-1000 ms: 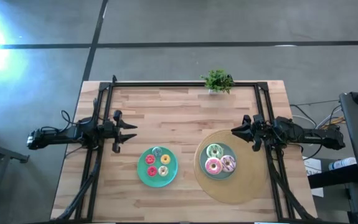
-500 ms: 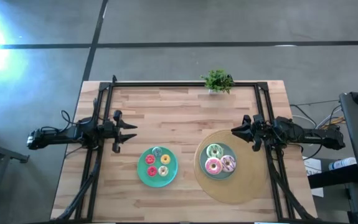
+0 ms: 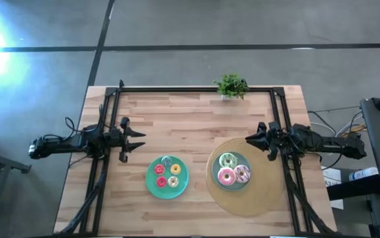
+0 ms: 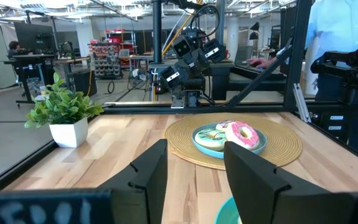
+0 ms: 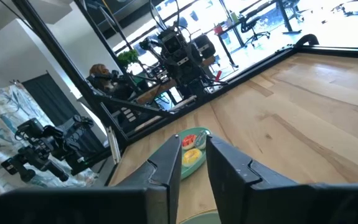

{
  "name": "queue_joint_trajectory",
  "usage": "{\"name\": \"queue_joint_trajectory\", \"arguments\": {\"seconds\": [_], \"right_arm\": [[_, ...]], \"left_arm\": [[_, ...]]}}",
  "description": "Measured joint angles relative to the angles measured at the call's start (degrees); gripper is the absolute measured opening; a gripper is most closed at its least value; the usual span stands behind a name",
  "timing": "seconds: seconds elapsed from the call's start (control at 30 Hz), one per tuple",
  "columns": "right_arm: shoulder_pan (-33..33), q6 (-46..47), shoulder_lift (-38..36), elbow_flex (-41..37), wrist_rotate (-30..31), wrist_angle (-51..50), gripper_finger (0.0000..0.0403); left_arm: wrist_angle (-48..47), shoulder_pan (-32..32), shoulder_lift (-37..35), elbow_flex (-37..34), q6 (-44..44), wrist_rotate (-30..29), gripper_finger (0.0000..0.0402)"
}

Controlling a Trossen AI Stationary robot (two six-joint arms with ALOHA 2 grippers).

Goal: Pick & Place donuts
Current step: Return to Home Position

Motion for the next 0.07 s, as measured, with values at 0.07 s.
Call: {"name": "queue_joint_trajectory", "arguments": {"seconds": [0.07], "right_arm": [[0.0,0.0,0.0,0.0,-0.02,0.0,0.0069]], "left_arm": [[0.0,0.0,0.0,0.0,0.0,0.0,0.0132]]}}
